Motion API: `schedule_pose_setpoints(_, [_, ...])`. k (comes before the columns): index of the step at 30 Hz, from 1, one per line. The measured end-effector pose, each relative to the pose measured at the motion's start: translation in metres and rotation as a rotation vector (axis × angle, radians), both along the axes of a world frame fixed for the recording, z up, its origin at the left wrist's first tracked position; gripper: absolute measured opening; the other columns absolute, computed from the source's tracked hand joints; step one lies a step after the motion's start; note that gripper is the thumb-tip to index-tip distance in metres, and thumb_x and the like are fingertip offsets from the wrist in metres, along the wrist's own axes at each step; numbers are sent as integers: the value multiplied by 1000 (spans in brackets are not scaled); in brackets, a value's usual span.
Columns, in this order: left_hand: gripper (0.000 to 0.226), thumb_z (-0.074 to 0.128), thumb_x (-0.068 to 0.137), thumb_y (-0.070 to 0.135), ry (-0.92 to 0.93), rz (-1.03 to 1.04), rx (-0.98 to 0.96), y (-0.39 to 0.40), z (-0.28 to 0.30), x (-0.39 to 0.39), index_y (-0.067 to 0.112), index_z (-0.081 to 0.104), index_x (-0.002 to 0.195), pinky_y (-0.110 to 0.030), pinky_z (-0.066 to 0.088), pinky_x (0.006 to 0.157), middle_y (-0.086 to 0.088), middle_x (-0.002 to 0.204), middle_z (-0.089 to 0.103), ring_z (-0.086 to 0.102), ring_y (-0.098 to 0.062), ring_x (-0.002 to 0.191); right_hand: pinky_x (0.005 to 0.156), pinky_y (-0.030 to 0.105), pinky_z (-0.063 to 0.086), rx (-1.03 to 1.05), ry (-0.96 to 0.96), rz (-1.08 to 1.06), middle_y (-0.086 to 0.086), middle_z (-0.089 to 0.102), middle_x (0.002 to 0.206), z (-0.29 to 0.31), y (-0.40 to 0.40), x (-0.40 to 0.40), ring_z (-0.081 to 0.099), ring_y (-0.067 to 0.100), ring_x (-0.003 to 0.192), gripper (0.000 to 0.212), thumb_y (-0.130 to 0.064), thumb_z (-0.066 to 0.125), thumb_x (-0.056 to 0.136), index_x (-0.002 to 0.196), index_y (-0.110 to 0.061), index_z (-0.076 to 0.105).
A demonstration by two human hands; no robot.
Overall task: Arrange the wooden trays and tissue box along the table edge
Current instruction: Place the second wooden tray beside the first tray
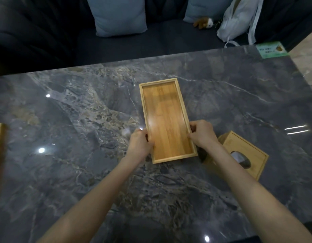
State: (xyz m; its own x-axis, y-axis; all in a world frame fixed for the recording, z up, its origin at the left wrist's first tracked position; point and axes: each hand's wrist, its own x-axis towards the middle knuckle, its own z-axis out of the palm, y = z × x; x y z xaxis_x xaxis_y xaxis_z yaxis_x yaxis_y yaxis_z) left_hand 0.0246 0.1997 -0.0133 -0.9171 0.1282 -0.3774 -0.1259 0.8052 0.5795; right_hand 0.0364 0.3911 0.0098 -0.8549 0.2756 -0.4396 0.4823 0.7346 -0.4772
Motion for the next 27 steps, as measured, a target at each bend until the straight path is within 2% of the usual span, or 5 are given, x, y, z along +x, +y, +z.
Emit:
schedule_pose_setpoints(5, [30,59,78,5,32,45,70,-38,26,5,5,65,107,-18,45,71,-11,103,67,66,-25,90,67,23,40,-11,69,76,3,65,77,24,-34,-2,60,18,77,25,-1,59,77,93,-13,74])
schedule_pose_setpoints(14, [27,60,78,-1,6,204,183,-145,58,29,7,68,103,-34,58,77,-9,95,71,67,-20,80,66,30,49,-35,94,184,8,71,78,46,-134,7,63,21,75,20,-3,62,75,89,-9,74])
schedule_pose_setpoints(18, [28,59,77,-3,24,216,161,-201,63,43,5,69,103,-31,57,72,-10,92,72,66,-20,76,49,17,37,-68,91,228,4,64,72,50,-189,16,53,7,58,16,-4,64,77,88,-10,74])
schedule_pose_setpoints(22, [27,61,75,-1,-39,254,141,-264,65,55,4,69,101,-37,59,75,-13,93,72,68,-26,83,69,36,58,-96,65,190,10,72,85,47,-254,29,67,20,75,25,-3,66,76,98,-12,73])
schedule_pose_setpoints(27, [21,60,78,5,-43,241,87,-337,59,67,6,71,95,-40,59,78,-12,87,74,70,-24,80,66,22,44,-86,45,193,8,73,95,35,-329,46,62,16,80,27,-6,67,76,102,-11,72])
